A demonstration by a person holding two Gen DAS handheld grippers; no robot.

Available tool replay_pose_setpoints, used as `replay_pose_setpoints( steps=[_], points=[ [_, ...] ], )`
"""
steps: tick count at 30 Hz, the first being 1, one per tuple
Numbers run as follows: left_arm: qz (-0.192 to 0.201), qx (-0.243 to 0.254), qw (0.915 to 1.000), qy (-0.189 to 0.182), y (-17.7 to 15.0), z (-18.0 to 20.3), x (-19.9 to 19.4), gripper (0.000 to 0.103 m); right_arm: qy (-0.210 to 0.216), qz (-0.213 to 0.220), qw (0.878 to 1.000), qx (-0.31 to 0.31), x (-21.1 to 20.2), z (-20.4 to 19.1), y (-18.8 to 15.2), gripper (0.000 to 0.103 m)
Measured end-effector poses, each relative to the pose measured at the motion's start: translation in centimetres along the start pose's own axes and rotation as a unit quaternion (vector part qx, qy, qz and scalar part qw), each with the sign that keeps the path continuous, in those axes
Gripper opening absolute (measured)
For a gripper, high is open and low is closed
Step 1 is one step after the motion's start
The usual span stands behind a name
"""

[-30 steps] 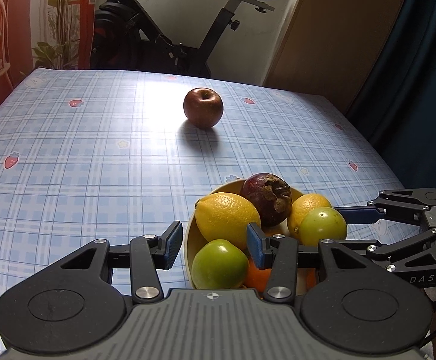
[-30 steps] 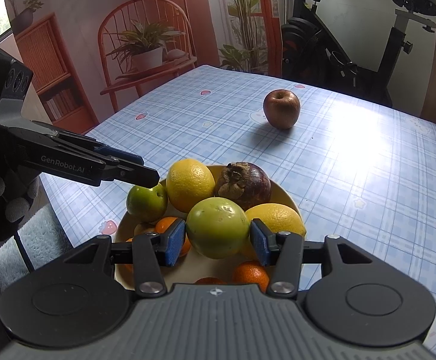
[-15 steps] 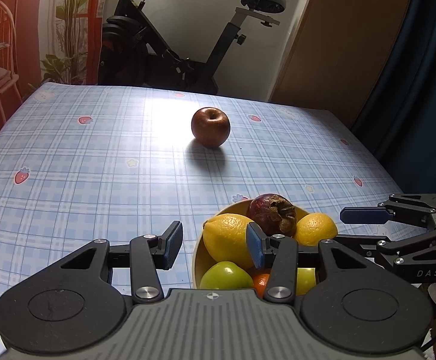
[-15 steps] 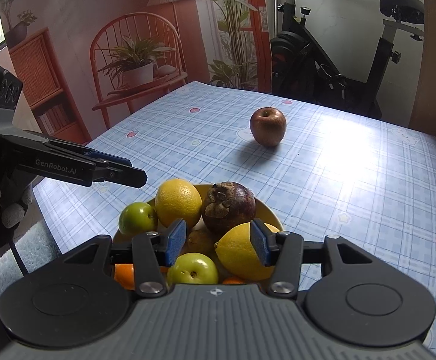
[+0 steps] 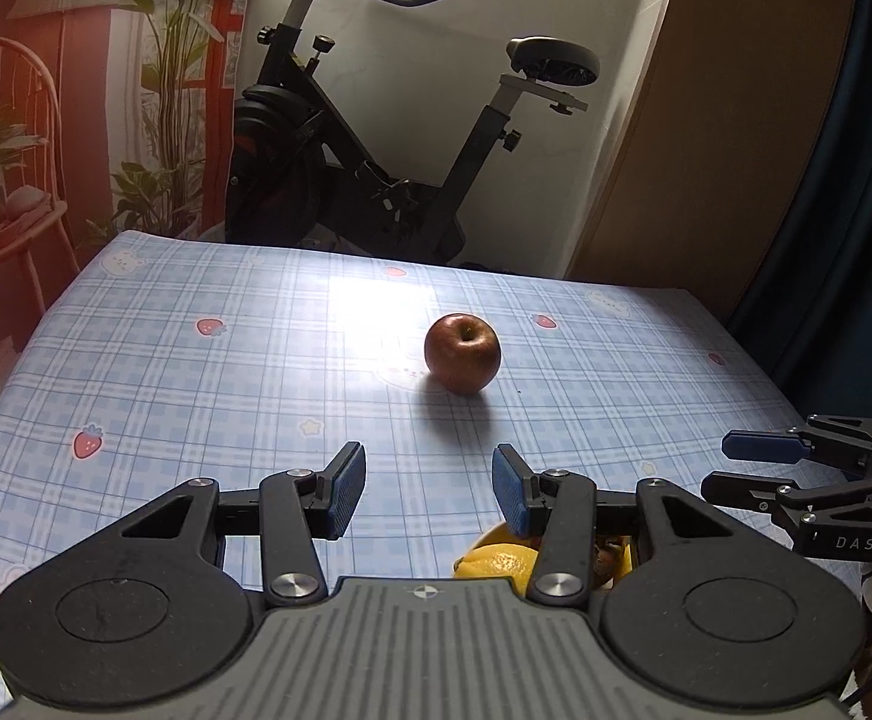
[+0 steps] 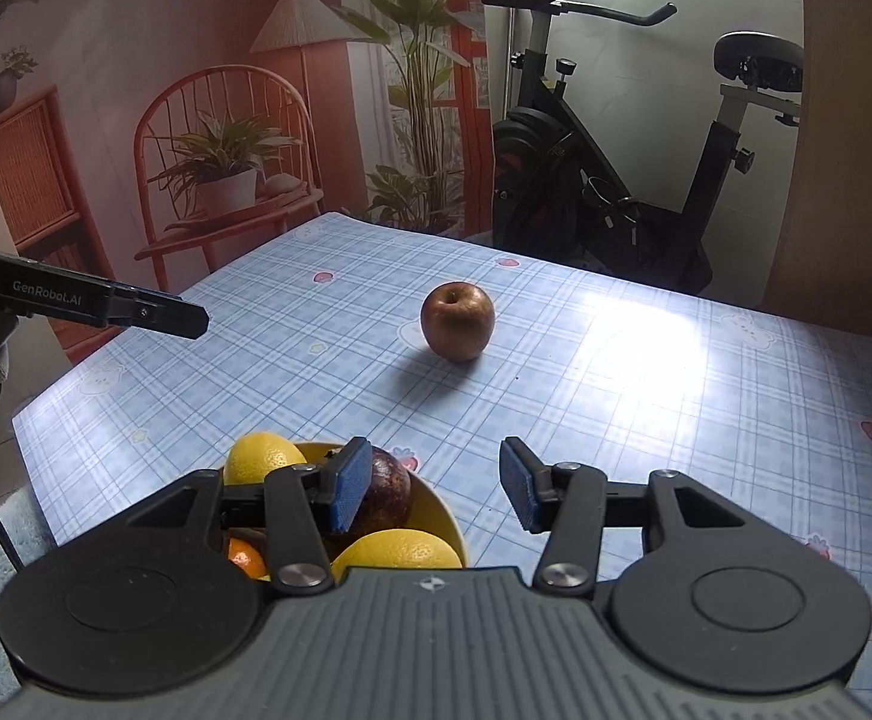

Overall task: Organize fruits
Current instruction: 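Move the open left tool to the red apple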

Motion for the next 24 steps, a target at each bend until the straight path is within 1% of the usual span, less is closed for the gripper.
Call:
replay_pose_setpoints(
  steps=[6, 14, 24],
  points=[
    [0.005, 0.001, 0.9999, 0.010, 1.7, -0.3, 1.0, 0.049, -0.004, 0.003, 1.000, 0.003, 1.3, 1.8, 0.8, 0.051],
    [0.004, 0.001, 1.0000, 0.008, 2.7, 0.5, 2.7, 0.049, -0.001, 0.000, 1.000, -0.001, 3.4, 3.1, 1.6, 0.051],
    [-0.011, 0.000, 0.9999, -0.002, 4.5, 1.3, 6.7, 0.049, 0.008, -0.020, 1.000, -0.018, 7.6, 5.3, 3.0, 0.051]
  ],
)
Point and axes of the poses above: each gripper's, at about its wrist camera, not at the fingertips, and x roughly the way its jaws point, z to its right, y to its top, the point moved 8 cm from there along x, roughly the way its jaws point, and after that the axes turned 13 degrees about y, right-handed, at the moved point
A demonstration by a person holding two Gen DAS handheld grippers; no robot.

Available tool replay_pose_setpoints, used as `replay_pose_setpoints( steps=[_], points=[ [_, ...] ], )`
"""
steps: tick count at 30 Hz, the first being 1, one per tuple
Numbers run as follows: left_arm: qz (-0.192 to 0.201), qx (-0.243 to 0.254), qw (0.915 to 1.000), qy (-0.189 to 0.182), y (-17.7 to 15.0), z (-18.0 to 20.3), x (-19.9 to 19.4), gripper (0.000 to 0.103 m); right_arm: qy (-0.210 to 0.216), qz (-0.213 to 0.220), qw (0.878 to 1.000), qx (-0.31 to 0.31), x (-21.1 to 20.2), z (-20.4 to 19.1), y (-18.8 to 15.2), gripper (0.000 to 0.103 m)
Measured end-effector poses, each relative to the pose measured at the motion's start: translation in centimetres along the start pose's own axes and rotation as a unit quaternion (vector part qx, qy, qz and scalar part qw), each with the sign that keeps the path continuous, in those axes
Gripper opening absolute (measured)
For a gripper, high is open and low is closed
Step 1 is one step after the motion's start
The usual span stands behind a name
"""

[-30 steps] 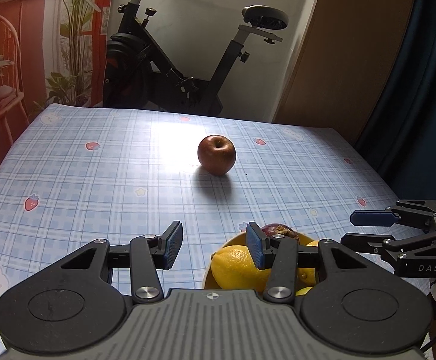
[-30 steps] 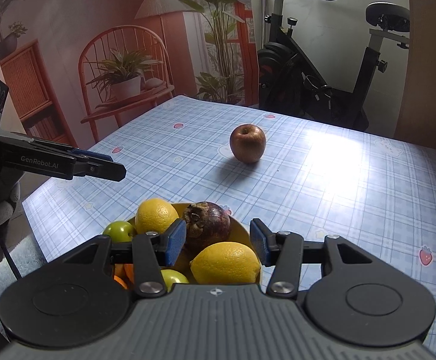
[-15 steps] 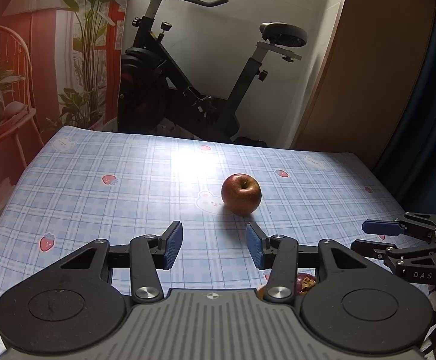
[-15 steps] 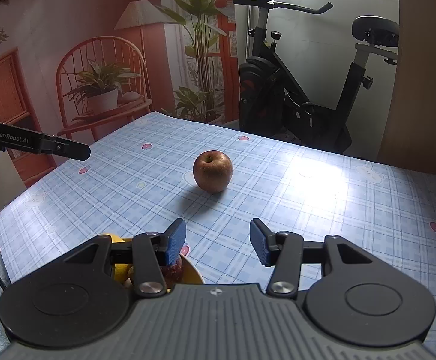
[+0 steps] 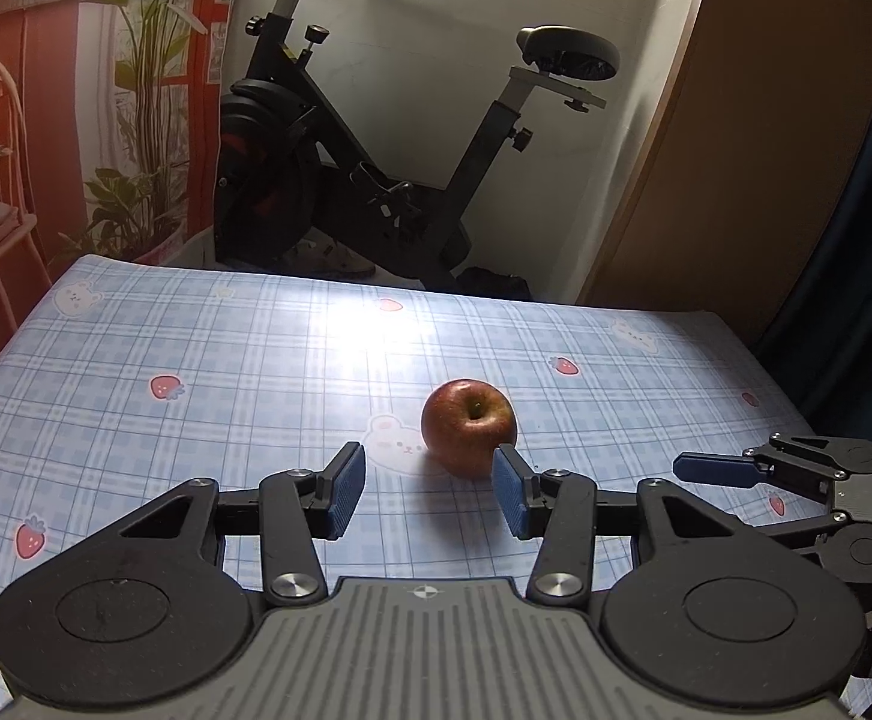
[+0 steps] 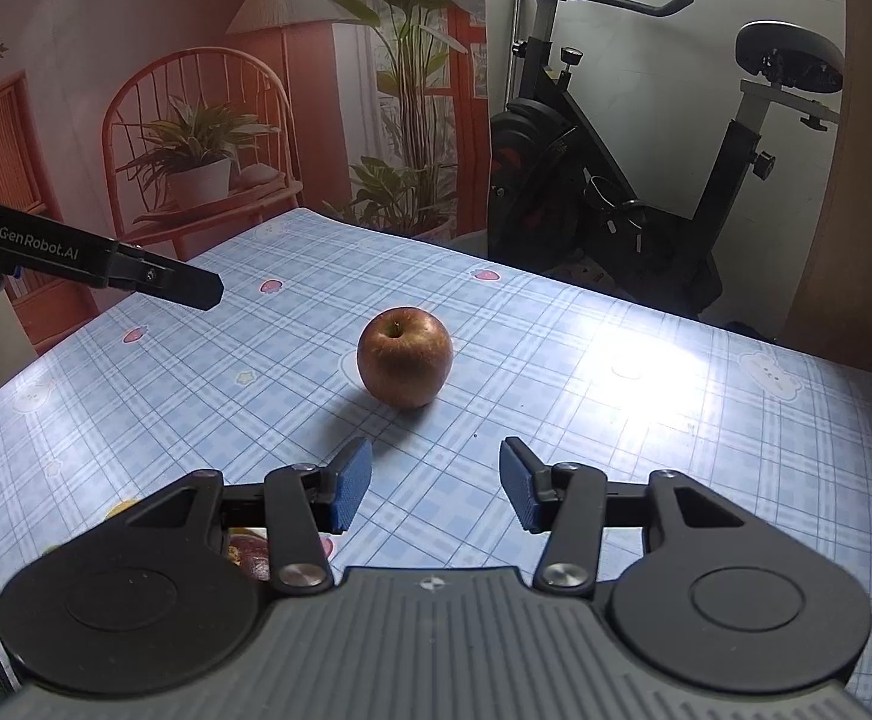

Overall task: Organize fruits
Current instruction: 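Move the open left tool to the red apple, then close the left tool fingers around the red apple and lift it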

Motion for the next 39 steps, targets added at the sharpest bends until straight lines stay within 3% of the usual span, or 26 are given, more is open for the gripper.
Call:
replay_pose_setpoints(
  steps=[9, 13, 19, 31, 34, 39],
  points=[
    [-0.026, -0.002, 0.9993, -0.026, 1.4, 1.6, 5.0, 0.050, 0.018, -0.017, 0.999, -0.021, 4.9, 1.3, 1.1, 0.051],
    [-0.044, -0.011, 0.9981, -0.041, 1.5, 2.3, 7.3, 0.055, 0.033, -0.018, 0.999, -0.024, 6.9, 1.6, 1.4, 0.060],
    [-0.065, -0.021, 0.9962, -0.054, 1.3, 2.6, 9.6, 0.055, 0.054, -0.027, 0.997, -0.039, 9.3, 1.3, 1.5, 0.061],
    [-0.084, -0.050, 0.9916, -0.085, 1.3, 3.1, 11.3, 0.051, 0.063, -0.023, 0.997, -0.029, 11.1, 2.5, 1.6, 0.065],
    [-0.082, -0.044, 0.9922, -0.083, 1.5, 3.2, 11.2, 0.043, 0.063, -0.026, 0.997, -0.034, 11.2, 2.5, 1.5, 0.062],
    [-0.087, -0.046, 0.9912, -0.089, 1.3, 3.2, 11.1, 0.042, 0.065, -0.026, 0.997, -0.025, 10.9, 2.5, 1.4, 0.057]
  ],
)
Point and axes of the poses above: each gripper's, at about its wrist camera, not at the fingertips, and x roughly the way its jaws point, z to its right, y to its top, the point moved 8 cm from there along x, roughly the way its jaws point, and after that the axes turned 13 degrees about y, right-handed, at the moved point
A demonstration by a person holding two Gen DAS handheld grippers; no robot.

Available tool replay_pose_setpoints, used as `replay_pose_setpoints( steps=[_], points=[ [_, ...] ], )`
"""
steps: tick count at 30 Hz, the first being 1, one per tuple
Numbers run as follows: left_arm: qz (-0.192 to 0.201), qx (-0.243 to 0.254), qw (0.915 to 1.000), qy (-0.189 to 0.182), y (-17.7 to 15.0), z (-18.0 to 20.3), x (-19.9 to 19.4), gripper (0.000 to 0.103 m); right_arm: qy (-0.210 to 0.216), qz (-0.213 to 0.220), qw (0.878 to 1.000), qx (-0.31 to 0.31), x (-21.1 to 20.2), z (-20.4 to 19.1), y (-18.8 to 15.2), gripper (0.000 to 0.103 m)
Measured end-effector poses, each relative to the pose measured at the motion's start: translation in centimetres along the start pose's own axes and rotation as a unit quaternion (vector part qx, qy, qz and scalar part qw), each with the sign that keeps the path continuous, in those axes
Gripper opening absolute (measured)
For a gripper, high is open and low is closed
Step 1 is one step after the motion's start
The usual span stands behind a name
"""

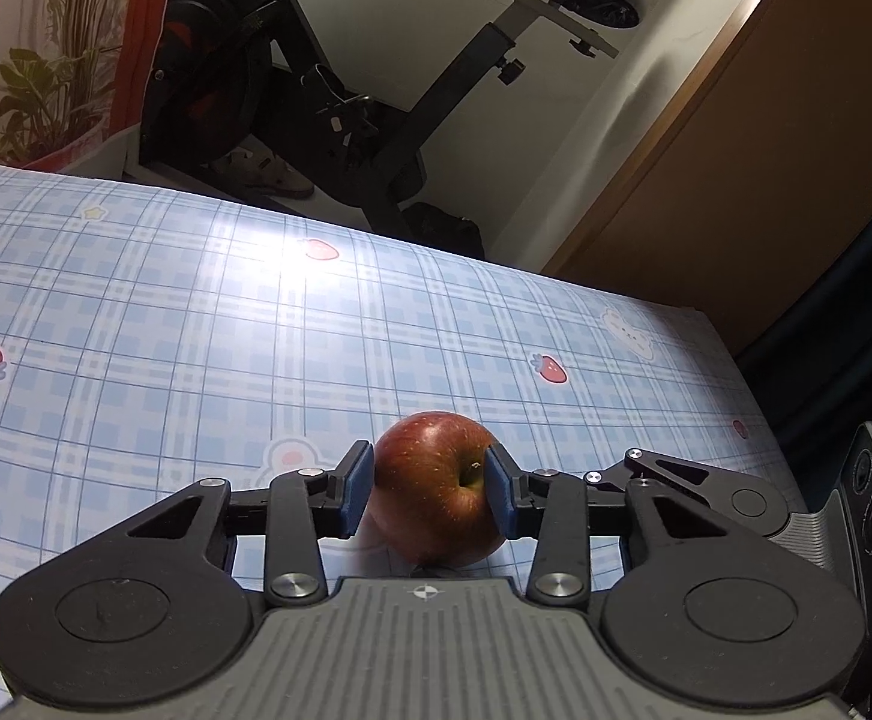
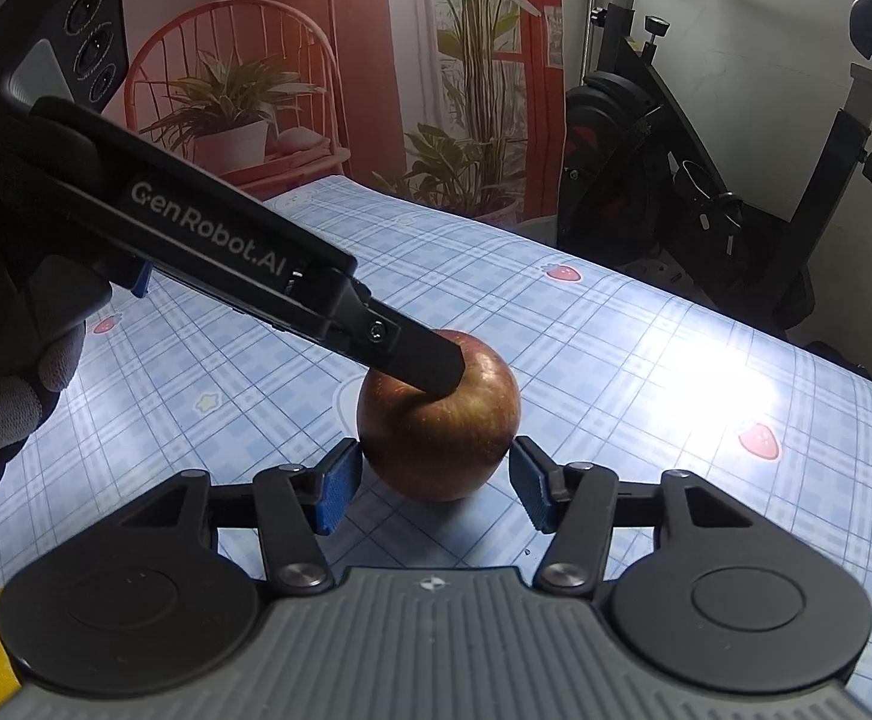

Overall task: Organize fruits
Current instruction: 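Close the left tool fingers around the red apple and lift it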

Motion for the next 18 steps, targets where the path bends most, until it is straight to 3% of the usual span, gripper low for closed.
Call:
replay_pose_setpoints(
  steps=[11, 18],
  points=[
    [-0.013, 0.029, 0.9994, -0.013, -1.9, 0.8, -1.2, 0.043, 0.014, -0.014, 1.000, 0.015, -1.5, -0.9, -1.1, 0.057],
    [-0.018, 0.022, 0.9994, -0.019, -1.7, 0.2, -0.9, 0.042, 0.024, -0.010, 0.999, 0.027, -0.8, -0.5, -0.9, 0.062]
  ],
)
Point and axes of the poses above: each gripper's, at about its wrist camera, not at the fingertips, and x roughly the way its jaws point, z to its right, y to its top, the point moved 8 cm from there along x, roughly the way its jaws point, and after that the axes turned 13 degrees about y, right-handed, at the moved point
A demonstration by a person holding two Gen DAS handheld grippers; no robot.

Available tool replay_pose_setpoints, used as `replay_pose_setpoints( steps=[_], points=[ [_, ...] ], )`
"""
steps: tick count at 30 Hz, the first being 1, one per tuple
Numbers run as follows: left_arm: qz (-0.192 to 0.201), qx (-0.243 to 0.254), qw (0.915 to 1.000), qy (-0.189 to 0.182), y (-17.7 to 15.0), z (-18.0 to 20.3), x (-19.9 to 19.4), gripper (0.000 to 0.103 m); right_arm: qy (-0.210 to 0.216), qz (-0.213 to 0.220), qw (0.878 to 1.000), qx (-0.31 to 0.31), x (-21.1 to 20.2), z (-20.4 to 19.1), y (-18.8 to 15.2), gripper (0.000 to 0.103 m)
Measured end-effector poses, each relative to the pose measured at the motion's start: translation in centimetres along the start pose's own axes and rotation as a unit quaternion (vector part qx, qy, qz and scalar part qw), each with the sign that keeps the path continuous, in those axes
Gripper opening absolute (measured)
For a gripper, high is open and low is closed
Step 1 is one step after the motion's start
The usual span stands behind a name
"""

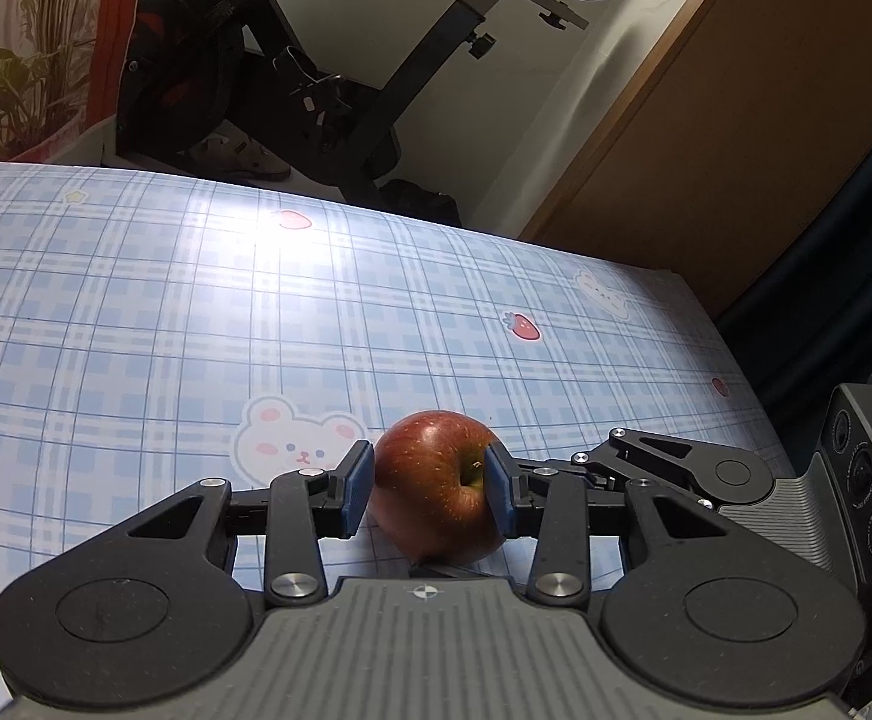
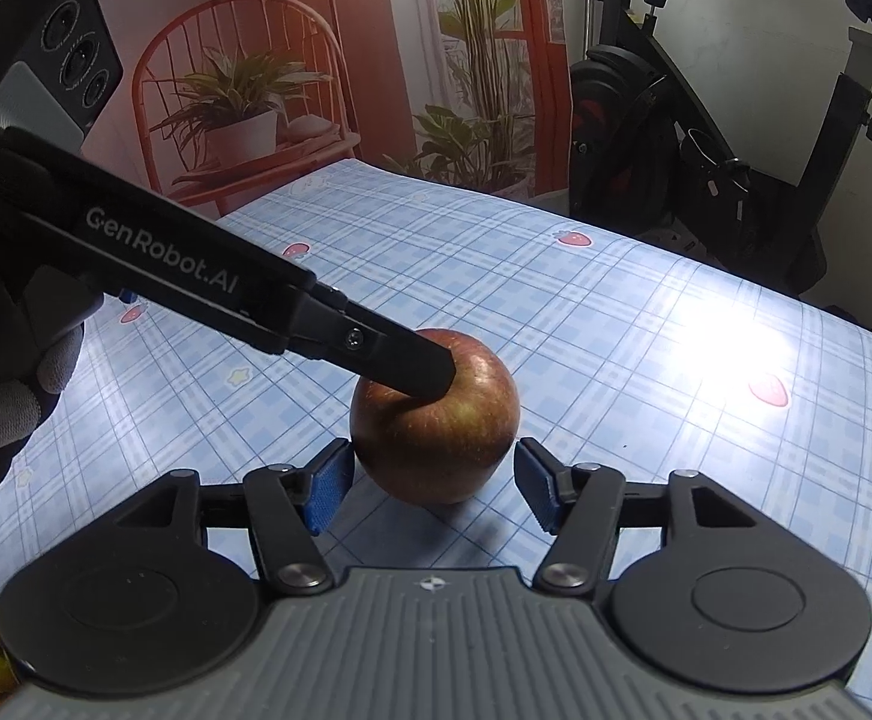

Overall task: Organize fruits
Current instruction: 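Close the left tool fingers around the red apple and lift it, then carry the red apple with the left tool onto the plate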

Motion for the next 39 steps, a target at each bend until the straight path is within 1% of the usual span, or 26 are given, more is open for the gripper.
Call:
replay_pose_setpoints(
  steps=[1, 7, 13, 17, 22, 28, 33, 39],
  points=[
    [0.000, -0.002, 1.0000, -0.001, 0.0, -0.1, 0.0, 0.042, 0.002, 0.002, 1.000, 0.004, 0.1, 0.1, 0.0, 0.063],
    [0.002, -0.004, 1.0000, -0.007, -0.1, 0.2, -0.8, 0.041, 0.004, 0.008, 1.000, 0.006, -0.8, -0.2, 0.1, 0.062],
    [0.025, 0.012, 0.9996, -0.007, 0.0, 2.0, -4.1, 0.041, -0.005, 0.020, 1.000, -0.010, -3.7, -2.4, 0.9, 0.062],
    [0.036, 0.021, 0.9991, -0.011, -0.7, 3.1, -6.8, 0.041, -0.009, 0.024, 0.999, -0.025, -5.9, -4.6, 0.9, 0.062],
    [0.047, 0.035, 0.9982, -0.013, -2.3, 4.4, -10.2, 0.042, -0.014, 0.026, 0.999, -0.038, -8.2, -7.6, 0.3, 0.062],
    [0.048, 0.049, 0.9976, -0.012, -4.9, 5.3, -12.8, 0.042, -0.015, 0.021, 0.999, -0.045, -10.2, -11.0, -1.2, 0.062],
    [0.041, 0.056, 0.9975, -0.017, -7.2, 5.6, -14.0, 0.042, -0.013, 0.017, 0.999, -0.038, -11.2, -12.9, -3.1, 0.062],
    [0.024, 0.065, 0.9974, -0.019, -9.5, 5.8, -14.1, 0.042, -0.012, 0.003, 0.999, -0.030, -11.6, -14.4, -5.3, 0.062]
  ],
)
Point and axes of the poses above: each gripper's, at about its wrist camera, not at the fingertips, and x roughly the way its jaws point, z to its right, y to its top, the point moved 8 cm from there along x, roughly the way its jaws point, and after that the axes turned 13 degrees about y, right-handed, at the moved point
